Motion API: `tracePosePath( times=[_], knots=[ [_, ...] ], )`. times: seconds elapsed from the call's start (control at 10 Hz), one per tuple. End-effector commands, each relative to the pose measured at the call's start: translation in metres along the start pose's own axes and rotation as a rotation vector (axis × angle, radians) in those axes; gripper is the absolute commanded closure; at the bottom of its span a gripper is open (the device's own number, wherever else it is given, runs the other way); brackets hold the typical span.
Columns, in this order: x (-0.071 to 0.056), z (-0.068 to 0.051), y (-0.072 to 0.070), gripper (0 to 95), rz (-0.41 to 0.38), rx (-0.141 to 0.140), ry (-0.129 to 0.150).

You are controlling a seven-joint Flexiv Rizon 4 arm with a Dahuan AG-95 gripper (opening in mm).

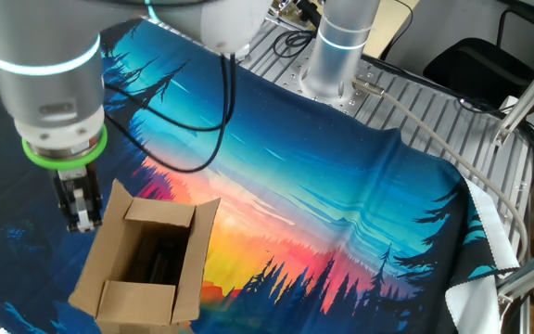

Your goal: Cover the box

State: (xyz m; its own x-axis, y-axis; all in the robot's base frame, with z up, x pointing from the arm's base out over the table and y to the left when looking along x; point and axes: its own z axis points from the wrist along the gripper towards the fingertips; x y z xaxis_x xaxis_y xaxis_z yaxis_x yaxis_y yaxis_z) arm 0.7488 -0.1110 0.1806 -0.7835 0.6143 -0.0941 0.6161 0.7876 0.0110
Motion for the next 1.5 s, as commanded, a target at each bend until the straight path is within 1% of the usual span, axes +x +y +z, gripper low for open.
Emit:
tracePosePath(
  times=[0.1,0.3,0.4,0.6,0.8,1.0,1.1,1.3,1.4,1.5],
  knots=[
    [0.004,-0.005,0.005,95.0,0.021,0.002,0.006],
    [0.011,-0.009,0.012,95.0,0.041,0.008,0.016],
    [0.018,-0.011,0.017,95.0,0.055,0.013,0.025],
    [0.026,-0.011,0.021,95.0,0.075,0.016,0.028],
    [0.039,-0.005,0.024,95.0,0.095,0.013,0.024],
    [0.053,0.008,0.025,95.0,0.121,0.004,0.018],
    [0.058,0.013,0.026,95.0,0.129,0.004,0.017],
    [0.056,0.012,0.027,95.0,0.131,0.011,0.027],
    [0.051,0.008,0.028,95.0,0.126,0.019,0.037],
    [0.043,0.002,0.028,95.0,0.119,0.027,0.053]
  ],
)
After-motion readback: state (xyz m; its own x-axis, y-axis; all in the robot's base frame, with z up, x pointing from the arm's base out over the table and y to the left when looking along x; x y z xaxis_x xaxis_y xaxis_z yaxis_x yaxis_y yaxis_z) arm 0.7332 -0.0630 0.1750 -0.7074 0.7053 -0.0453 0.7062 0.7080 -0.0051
